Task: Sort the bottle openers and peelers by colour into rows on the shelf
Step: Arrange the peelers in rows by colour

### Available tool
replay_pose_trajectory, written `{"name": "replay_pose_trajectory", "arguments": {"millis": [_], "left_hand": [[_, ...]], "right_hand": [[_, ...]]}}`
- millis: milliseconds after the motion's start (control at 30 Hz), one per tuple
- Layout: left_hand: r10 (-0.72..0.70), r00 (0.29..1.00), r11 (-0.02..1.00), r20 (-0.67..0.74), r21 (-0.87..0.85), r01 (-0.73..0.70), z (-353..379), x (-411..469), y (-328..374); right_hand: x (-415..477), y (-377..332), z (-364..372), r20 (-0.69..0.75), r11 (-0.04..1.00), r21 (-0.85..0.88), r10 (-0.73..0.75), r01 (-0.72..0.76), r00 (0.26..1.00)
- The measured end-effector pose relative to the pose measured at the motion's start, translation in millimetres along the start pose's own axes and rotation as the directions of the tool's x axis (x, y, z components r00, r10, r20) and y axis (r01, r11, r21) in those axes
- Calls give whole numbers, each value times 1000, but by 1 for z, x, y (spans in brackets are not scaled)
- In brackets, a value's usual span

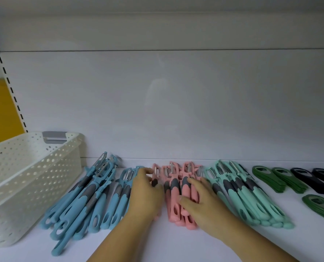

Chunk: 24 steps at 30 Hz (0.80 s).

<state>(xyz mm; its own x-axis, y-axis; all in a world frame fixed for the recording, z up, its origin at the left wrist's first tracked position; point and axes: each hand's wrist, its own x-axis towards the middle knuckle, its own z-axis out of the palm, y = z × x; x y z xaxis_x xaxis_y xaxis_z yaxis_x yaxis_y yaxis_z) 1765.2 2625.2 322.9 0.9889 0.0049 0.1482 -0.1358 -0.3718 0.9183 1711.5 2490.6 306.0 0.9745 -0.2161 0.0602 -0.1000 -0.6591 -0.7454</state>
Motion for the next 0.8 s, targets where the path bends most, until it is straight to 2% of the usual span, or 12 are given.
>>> {"name": "replay_pose_trajectory", "arguments": {"millis": [100, 167, 267, 333, 433, 500, 700, 800], "left_hand": [[9, 994, 991, -112, -129, -23, -2, 4, -4], [15, 992, 981, -125, -191, -39, -2, 3, -2], [73, 997, 970, -32, -232, -78, 5, -7, 8], [159, 983, 969, 88, -202, -138, 11, -15, 15], [212, 936, 974, 282, -138, -179, 13, -23, 17], [243, 913, 970, 328, -86, -227, 11, -24, 14], [262, 858, 933, 443, 109, -342, -3, -16, 7], [218, 837, 943, 502, 112, -313, -6, -17, 8]], "right_hand": [[-1, -2, 0, 7, 1000, 0, -2, 2, 1000], [-1, -3, 0, 21, 1000, 2, 12, -12, 1000], [0, -2, -2, -4, 999, 33, 17, -17, 1000], [2, -2, -1, -34, 993, 115, 23, -19, 999], [3, -5, 4, -26, 988, 155, 12, -8, 1000], [4, 0, 5, -20, 988, 152, 20, -17, 1000], [8, 4, 4, 15, 1000, -26, -14, 14, 1000], [10, 6, 5, -25, 999, 35, 17, -16, 1000]]}}
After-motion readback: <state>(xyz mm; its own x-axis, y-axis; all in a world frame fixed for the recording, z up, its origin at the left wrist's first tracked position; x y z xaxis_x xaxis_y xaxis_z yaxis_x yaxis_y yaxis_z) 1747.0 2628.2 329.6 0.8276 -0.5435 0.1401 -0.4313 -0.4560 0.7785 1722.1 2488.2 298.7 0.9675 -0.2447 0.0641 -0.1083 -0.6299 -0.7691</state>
